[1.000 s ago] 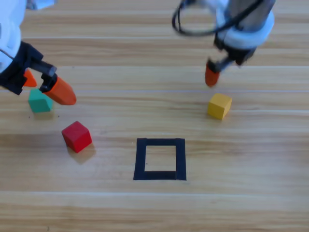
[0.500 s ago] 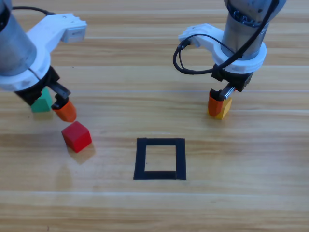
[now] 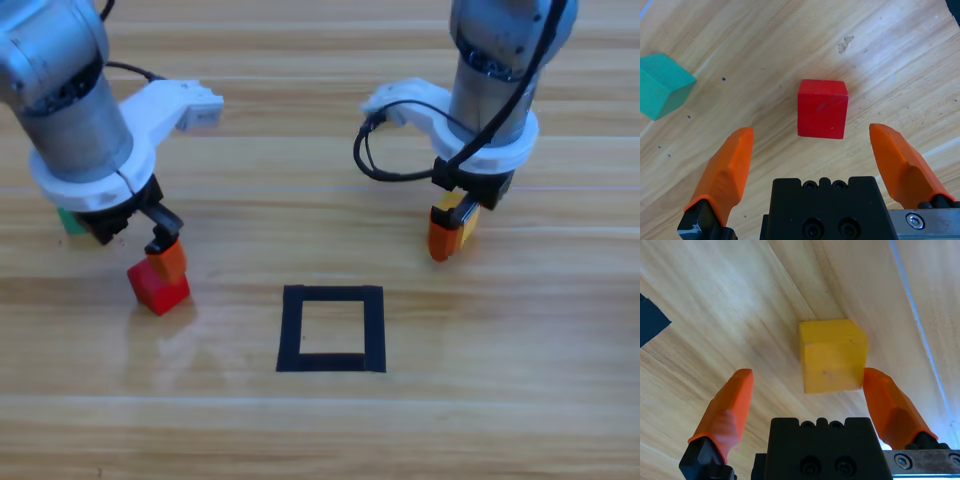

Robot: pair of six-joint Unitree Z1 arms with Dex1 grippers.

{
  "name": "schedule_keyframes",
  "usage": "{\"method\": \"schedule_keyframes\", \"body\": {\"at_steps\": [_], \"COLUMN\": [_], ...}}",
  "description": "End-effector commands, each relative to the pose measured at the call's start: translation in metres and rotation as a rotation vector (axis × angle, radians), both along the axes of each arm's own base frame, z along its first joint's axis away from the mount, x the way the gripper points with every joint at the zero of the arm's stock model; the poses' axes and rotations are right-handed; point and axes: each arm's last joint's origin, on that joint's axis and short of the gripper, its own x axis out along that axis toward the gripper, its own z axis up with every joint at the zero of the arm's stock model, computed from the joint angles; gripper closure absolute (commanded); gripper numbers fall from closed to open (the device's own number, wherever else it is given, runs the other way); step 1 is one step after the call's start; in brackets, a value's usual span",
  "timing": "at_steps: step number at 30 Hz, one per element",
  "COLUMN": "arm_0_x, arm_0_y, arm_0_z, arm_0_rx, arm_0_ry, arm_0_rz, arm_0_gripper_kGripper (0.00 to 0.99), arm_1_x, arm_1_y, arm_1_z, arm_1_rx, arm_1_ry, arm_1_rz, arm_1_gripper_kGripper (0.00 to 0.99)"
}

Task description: Stack the blocks in the rectangular block: red at the bottom, yellow in the middle, green on top

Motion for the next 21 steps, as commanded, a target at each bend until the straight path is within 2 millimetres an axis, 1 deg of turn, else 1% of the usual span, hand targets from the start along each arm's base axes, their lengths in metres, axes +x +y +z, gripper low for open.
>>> {"method": "schedule_keyframes", "body": {"at_steps": [1, 3, 6, 9, 12, 14, 17, 18, 21], "arm_0_x": [0.004, 0.004, 0.006, 0.008, 0.011, 0.012, 0.013, 0.013, 0.013], "arm_0_y": [-0.013, -0.015, -0.019, -0.022, -0.024, -0.025, -0.025, -0.025, -0.025], "arm_0_z": [-0.02, -0.024, -0.03, -0.04, -0.047, -0.053, -0.059, -0.06, -0.063], "arm_0_rx": [0.002, 0.0, 0.004, 0.015, 0.02, 0.029, 0.036, 0.037, 0.036], "arm_0_ry": [0.067, 0.079, 0.09, 0.109, 0.116, 0.125, 0.128, 0.127, 0.125], "arm_0_rz": [0.0, 0.0, 0.002, 0.01, 0.016, 0.018, 0.022, 0.022, 0.022], "arm_0_gripper_kGripper": [0.0, 0.0, 0.0, 0.0, 0.0, 0.0, 0.0, 0.0, 0.002], "arm_1_x": [0.015, 0.016, 0.017, 0.019, 0.021, 0.022, 0.026, 0.027, 0.033], "arm_1_y": [-0.007, -0.007, -0.006, -0.005, -0.005, -0.005, -0.008, -0.01, -0.02], "arm_1_z": [-0.043, -0.047, -0.052, -0.056, -0.061, -0.064, -0.065, -0.064, -0.055], "arm_1_rx": [-0.048, -0.05, -0.055, -0.056, -0.057, -0.06, -0.05, -0.042, 0.007], "arm_1_ry": [0.073, 0.075, 0.087, 0.093, 0.109, 0.118, 0.133, 0.141, 0.159], "arm_1_rz": [-0.024, -0.025, -0.018, -0.019, -0.022, -0.024, -0.035, -0.041, -0.082], "arm_1_gripper_kGripper": [0.062, 0.068, 0.152, 0.194, 0.363, 0.533, 0.901, 0.99, 0.99]}}
